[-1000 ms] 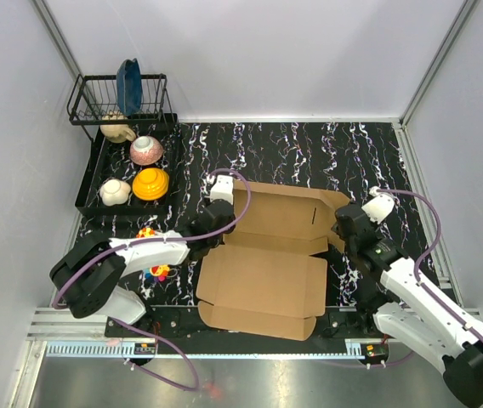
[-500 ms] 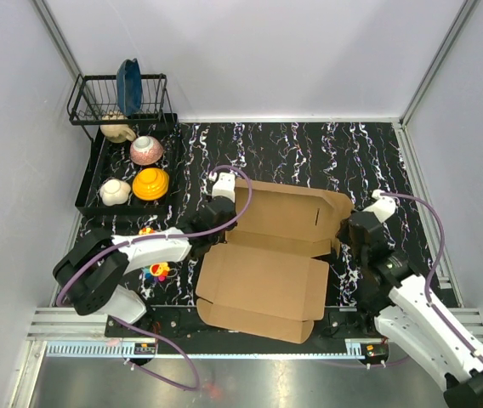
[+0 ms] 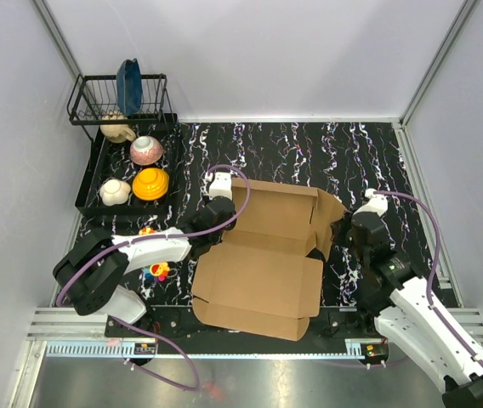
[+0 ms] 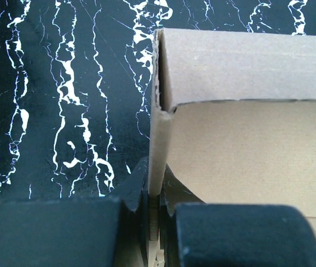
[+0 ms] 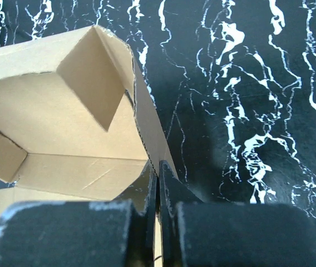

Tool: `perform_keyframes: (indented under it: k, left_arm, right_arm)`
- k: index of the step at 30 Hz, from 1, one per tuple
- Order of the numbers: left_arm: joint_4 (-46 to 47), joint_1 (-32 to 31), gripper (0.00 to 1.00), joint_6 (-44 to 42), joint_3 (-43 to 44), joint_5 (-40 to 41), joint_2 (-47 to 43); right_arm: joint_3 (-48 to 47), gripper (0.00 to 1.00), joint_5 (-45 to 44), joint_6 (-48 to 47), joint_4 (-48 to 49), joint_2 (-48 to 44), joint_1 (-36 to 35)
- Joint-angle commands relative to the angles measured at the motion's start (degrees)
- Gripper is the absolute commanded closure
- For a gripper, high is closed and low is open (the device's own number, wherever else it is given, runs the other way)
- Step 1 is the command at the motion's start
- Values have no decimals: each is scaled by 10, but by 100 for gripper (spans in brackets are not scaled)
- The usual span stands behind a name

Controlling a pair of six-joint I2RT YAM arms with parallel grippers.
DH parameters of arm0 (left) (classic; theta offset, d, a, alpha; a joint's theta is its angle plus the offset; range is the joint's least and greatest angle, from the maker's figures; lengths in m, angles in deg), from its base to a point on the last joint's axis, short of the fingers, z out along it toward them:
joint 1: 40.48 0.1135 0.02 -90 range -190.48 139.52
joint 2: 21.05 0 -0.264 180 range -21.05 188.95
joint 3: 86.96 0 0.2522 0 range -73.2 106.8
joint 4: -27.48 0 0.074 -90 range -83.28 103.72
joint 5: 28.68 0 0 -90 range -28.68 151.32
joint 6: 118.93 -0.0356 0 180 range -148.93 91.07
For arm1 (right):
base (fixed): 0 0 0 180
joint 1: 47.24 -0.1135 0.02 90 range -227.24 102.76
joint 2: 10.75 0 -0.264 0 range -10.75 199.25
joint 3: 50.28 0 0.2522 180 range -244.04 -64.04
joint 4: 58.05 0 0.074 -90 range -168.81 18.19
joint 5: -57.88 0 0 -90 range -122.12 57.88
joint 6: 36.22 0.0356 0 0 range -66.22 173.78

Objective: Fold the paper box

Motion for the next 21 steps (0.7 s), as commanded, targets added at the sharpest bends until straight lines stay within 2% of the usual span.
perform_keyframes:
  k: [1,3,8,17,18,21]
  left_arm:
    - [-27,-6,100,20,6,-5,3]
    - [-27,-6,100,21,1,-1,-1]
    - [-13,-6,100,28,-9,1,-3]
    - [16,-18,100,23,-15,1,5]
    - [19,-22,100,20,-14,1,6]
    - [22,-26,100,17,-11,6,10]
  right_arm:
    - [-21,99,63,7,54,13,-4]
    - [-28,96,41,1,40,-4,-4]
    - [-36,100,44,-6,40,-1,-4]
    - [-13,100,191,11,163,88,-4]
    - [-14,98,198,9,169,104,-4]
    - [-19,85,213,4,183,126,-4]
